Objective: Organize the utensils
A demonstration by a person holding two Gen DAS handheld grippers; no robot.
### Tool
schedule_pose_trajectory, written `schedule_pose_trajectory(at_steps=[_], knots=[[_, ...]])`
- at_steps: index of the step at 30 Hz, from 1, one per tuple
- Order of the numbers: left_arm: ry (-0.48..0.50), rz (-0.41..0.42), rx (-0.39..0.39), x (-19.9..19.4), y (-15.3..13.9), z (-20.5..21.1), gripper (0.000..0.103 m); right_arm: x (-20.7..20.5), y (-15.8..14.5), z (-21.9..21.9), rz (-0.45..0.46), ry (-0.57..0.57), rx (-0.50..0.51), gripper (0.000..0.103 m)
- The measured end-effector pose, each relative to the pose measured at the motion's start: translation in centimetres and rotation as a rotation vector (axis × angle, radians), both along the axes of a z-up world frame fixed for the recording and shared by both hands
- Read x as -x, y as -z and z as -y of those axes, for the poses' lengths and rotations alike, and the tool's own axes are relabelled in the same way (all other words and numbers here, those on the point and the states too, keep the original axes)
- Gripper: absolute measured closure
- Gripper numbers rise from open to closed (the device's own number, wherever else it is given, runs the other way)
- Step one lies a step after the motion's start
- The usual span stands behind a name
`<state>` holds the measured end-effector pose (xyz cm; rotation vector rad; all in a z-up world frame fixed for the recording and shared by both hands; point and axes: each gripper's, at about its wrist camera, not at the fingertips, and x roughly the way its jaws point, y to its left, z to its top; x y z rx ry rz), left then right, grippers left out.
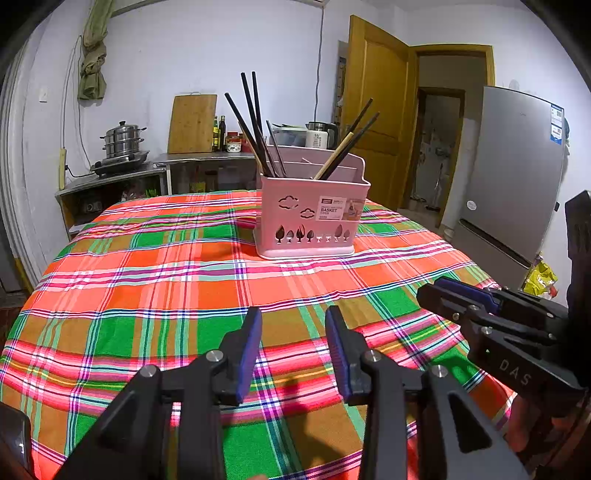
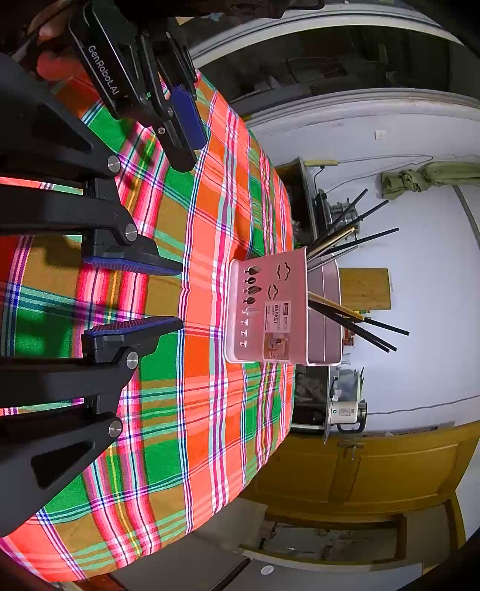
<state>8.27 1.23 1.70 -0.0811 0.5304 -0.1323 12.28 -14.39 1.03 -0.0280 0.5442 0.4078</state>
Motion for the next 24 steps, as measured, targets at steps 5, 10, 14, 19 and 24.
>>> schedule_pose_trajectory(at_steps=[5, 10, 14, 19, 24], knots=[[-0.001, -0.001, -0.001, -0.01, 0.01, -0.04, 0.064, 0.0, 0.0, 0.0, -0.001, -0.001, 0.0, 0.08], [0.001, -0.001, 0.0, 0.0, 0.01, -0.11, 0.064, 0.02, 0.0, 0.03, 0.0, -0.001, 0.0, 0.08], [0.001, -0.002, -0.001, 0.01, 0.01, -0.13, 0.063, 0.0, 0.0, 0.0, -0.001, 0.0, 0.0, 0.08], [0.002, -0.009, 0.004, 0.13, 0.03, 0.02, 0.063, 0.0, 0.0, -0.01, 0.0, 0.0, 0.0, 0.08], [0.002, -0.014, 0.004, 0.12, 0.06, 0.11, 0.063, 0.0, 0.01, -0.02, -0.001, 0.0, 0.0, 0.08]])
